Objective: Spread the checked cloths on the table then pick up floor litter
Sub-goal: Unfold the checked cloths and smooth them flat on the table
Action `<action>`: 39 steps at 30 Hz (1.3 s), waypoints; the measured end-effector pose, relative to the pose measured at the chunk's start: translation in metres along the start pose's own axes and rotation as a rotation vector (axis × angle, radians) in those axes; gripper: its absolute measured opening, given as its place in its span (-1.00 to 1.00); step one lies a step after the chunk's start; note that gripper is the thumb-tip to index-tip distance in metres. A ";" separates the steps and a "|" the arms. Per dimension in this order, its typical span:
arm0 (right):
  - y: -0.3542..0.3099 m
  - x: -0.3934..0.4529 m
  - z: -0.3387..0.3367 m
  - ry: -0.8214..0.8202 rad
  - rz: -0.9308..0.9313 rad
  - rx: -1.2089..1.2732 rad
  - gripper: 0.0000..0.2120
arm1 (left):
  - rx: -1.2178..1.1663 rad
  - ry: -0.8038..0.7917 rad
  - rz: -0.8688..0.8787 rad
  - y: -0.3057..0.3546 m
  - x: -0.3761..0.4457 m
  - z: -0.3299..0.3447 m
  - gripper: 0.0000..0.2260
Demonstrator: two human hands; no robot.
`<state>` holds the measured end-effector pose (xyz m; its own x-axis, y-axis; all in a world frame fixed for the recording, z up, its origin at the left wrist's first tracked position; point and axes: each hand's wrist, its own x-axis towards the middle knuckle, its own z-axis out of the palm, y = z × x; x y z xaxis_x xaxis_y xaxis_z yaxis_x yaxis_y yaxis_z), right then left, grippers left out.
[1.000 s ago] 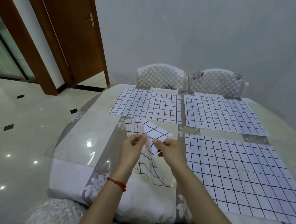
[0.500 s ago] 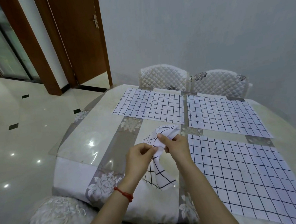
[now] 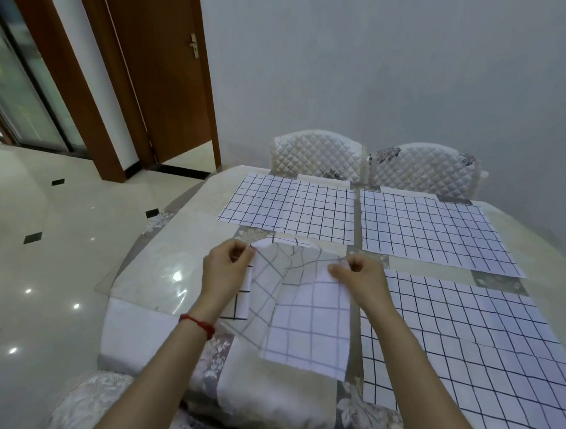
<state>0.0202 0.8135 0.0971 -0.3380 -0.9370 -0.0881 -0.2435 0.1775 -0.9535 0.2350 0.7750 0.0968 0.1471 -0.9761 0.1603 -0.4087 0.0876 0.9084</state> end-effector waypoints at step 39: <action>0.074 0.010 0.089 0.590 -0.697 -0.905 -0.79 | 0.330 -0.412 0.653 -0.137 0.133 -0.075 -0.70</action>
<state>0.0794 0.7911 -0.0002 -0.1836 -0.6808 0.7091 -0.9793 0.0638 -0.1922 0.3784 0.6485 0.0222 -0.5255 -0.7496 0.4025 -0.5496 0.6602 0.5119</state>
